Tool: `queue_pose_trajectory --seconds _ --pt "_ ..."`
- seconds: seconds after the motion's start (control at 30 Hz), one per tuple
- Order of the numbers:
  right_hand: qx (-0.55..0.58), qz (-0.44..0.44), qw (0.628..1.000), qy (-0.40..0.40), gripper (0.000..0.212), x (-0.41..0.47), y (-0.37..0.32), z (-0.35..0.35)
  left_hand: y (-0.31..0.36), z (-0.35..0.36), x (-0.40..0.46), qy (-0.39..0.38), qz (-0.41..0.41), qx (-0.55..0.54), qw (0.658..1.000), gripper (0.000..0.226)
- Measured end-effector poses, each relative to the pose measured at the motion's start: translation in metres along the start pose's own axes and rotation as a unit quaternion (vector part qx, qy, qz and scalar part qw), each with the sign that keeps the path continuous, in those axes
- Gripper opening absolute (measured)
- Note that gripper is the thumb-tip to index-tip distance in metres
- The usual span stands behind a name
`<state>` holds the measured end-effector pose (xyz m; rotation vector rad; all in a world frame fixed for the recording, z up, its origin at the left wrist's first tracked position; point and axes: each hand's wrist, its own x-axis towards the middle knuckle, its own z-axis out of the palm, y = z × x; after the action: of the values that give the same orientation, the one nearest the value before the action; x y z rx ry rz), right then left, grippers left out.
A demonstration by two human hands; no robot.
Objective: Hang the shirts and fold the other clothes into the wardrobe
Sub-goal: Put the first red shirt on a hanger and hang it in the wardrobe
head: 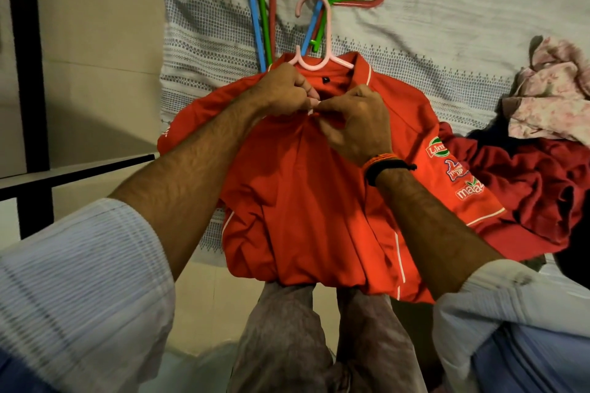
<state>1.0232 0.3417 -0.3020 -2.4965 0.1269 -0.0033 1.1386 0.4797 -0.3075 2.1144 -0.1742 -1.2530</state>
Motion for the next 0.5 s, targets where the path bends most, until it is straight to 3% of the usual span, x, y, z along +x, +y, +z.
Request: queue_pose_trajectory --seconds 0.3,0.5 --pt "0.023 0.017 0.999 -0.045 0.028 0.006 -0.002 -0.005 -0.001 -0.005 -0.007 -0.023 -0.047 -0.052 0.997 0.025" --pt "0.036 0.055 0.993 -0.094 0.022 0.011 0.003 -0.005 -0.001 -0.006 -0.013 -0.074 -0.033 -0.02 0.997 0.077"
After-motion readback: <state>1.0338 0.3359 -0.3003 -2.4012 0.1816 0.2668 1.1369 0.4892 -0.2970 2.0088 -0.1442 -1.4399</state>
